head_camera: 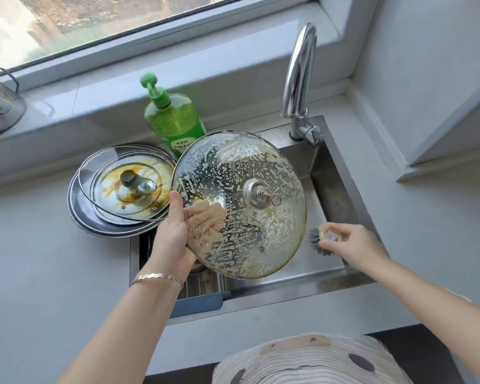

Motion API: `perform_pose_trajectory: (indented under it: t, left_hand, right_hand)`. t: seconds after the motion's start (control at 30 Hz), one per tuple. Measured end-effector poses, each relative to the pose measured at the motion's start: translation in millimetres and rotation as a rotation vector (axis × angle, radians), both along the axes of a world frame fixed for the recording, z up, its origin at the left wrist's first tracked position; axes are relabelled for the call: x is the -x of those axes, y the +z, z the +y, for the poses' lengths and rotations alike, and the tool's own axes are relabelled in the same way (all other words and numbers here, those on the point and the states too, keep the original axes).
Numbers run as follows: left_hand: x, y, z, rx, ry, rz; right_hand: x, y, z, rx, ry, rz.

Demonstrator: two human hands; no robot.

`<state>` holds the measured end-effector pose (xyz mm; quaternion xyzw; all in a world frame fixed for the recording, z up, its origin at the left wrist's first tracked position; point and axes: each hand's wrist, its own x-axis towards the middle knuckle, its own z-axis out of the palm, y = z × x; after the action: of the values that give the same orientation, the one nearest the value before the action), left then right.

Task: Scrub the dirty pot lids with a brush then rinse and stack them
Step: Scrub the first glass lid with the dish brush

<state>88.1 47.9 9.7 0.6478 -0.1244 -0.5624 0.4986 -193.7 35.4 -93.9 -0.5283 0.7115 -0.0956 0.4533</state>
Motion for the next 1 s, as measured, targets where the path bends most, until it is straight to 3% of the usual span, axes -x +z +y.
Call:
perform_pose_trajectory:
  t: [0.1, 0.27, 0.47, 0.57, 0.83, 0.93, 1.0]
  left_hand:
    - [9.3, 3.3, -10.0, 0.024, -0.055, -0.072]
    - [52.1, -9.5, -44.0, 0.055, -0.305, -0.309]
    - [102.4, -74.6, -74.2, 0.123, -0.956, -1.111]
    - [117.3, -114.4, -80.0, 0.109, -1.138, -1.288]
    - [120.6, -212.9, -65.6, 0.415, -1.253, -1.505]
    - [123.8, -238.9, -55.4, 0.383, -1.449, -1.499]
    - [121.3, -261.3, -51.6, 0.229, -1.644, -1.452]
  right_hand:
    - [13.6, -12.6, -2.9, -0.062, -0.059, 0.064]
    - [39.6, -13.2, -28.3, 0.011, -0.128, 0.065]
    - [59.2, -13.7, -58.3, 0.065, -0.077, 0.096]
    - [63.2, -22.1, -65.0, 0.063, -0.038, 0.084]
    - [69.1, -33.7, -84.0, 0.061, -0.016, 0.024]
    - [66.1, -37.1, -91.0, 0.050, -0.010, -0.015]
    - [61.5, -39.9, -93.8, 0.049, -0.002, -0.044]
